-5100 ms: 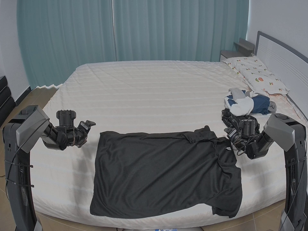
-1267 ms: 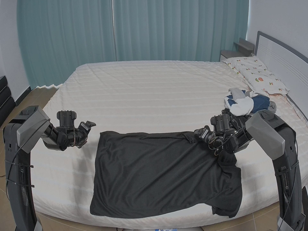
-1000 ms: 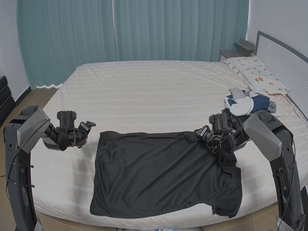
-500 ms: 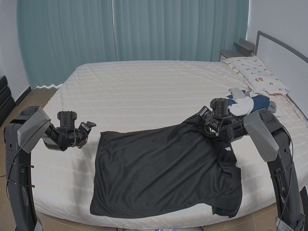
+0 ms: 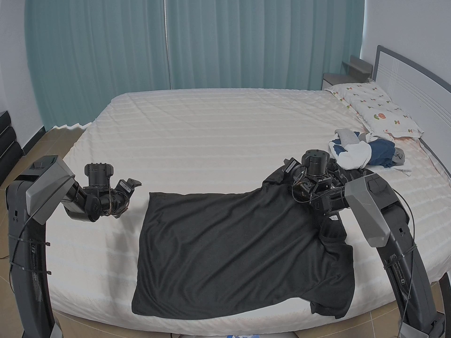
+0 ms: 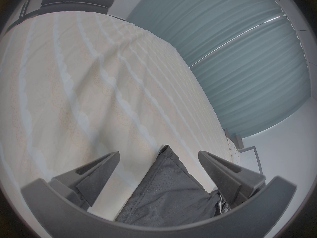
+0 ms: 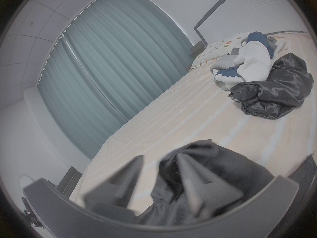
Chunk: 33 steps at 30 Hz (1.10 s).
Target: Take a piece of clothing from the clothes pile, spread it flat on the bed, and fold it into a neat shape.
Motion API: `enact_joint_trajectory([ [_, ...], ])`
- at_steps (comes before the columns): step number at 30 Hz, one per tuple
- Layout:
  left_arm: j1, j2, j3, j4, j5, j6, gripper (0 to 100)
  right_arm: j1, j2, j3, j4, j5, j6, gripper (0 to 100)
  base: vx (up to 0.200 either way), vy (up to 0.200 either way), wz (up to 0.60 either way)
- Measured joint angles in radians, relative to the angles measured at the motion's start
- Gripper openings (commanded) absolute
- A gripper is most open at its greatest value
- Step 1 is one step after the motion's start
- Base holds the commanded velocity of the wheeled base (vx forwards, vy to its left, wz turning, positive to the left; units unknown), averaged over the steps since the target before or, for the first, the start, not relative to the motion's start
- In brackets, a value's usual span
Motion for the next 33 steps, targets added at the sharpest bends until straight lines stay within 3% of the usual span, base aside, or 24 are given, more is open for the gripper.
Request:
enact_joint_trajectory([
  [14, -0.001, 0.004, -0.001, 0.000, 0.010, 0.000, 100, -0.004, -0.009, 0.009, -0.004, -0.005, -0.030, 100, 0.000, 0.000, 0.00],
  [25, -0.005, 0.016, -0.072, -0.003, 0.001, -0.004, 100, -0.018, -0.094, 0.271, -0.030, -0.007, -0.038, 100, 0.000, 0.000, 0.00],
  [33, -0.054, 0.050, -0.149, 0.008, 0.006, 0.034, 100, -0.036, -0.187, 0.427, -0.037, -0.004, -0.040, 100, 0.000, 0.000, 0.00],
])
